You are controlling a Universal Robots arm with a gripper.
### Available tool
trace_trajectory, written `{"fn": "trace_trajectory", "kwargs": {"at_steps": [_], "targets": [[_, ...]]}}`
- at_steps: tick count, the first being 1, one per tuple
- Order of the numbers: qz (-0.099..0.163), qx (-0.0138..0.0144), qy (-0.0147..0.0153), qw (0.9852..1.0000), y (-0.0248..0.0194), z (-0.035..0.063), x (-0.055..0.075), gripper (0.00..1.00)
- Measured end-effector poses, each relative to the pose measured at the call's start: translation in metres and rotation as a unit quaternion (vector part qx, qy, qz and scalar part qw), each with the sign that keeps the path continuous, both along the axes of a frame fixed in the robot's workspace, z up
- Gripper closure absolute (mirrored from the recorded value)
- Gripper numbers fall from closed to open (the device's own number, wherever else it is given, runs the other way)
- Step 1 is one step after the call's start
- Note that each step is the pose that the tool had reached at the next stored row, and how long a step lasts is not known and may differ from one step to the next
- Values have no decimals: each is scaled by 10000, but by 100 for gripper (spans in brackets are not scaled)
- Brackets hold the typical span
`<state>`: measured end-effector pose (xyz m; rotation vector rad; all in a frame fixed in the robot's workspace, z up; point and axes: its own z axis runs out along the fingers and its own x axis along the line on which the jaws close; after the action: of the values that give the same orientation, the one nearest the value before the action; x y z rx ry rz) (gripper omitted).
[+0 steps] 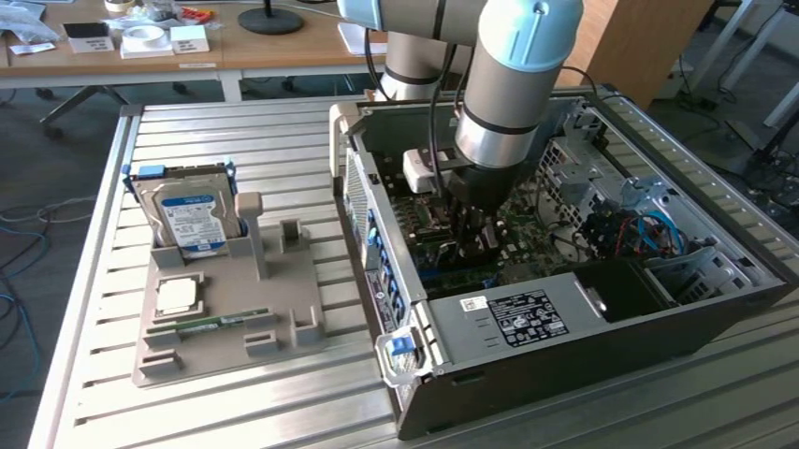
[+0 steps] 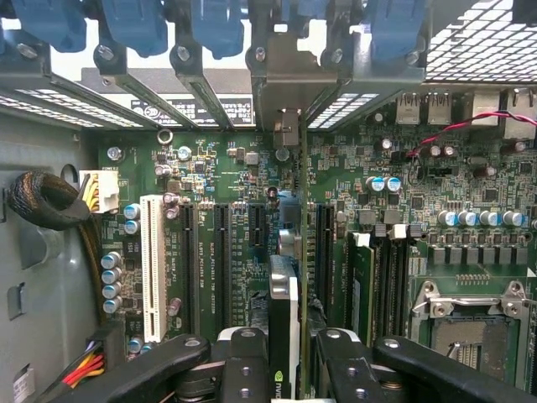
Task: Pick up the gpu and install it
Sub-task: 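Insert the gpu into the slot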
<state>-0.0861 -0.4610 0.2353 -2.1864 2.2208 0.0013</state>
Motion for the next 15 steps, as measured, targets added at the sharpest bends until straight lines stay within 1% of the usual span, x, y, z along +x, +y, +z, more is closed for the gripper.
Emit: {"fn": "trace_trajectory", "kwargs": {"at_steps": [1,2,3,4,5,9,11,15], "targets": [[-1,7,4,10000,1,-3,-2,73],[-3,11,-2,10000,2,-8,-3,72],[-3,7,-4,10000,2,-7,-2,67],[-2,1,0,10000,1,-1,-1,67],[0,1,0,10000,0,-1,0,60],[0,0,0,10000,0,0,0,60],[0,-2,1,10000,0,16,0,60],[0,-1,0,10000,0,113,0,60]]}}
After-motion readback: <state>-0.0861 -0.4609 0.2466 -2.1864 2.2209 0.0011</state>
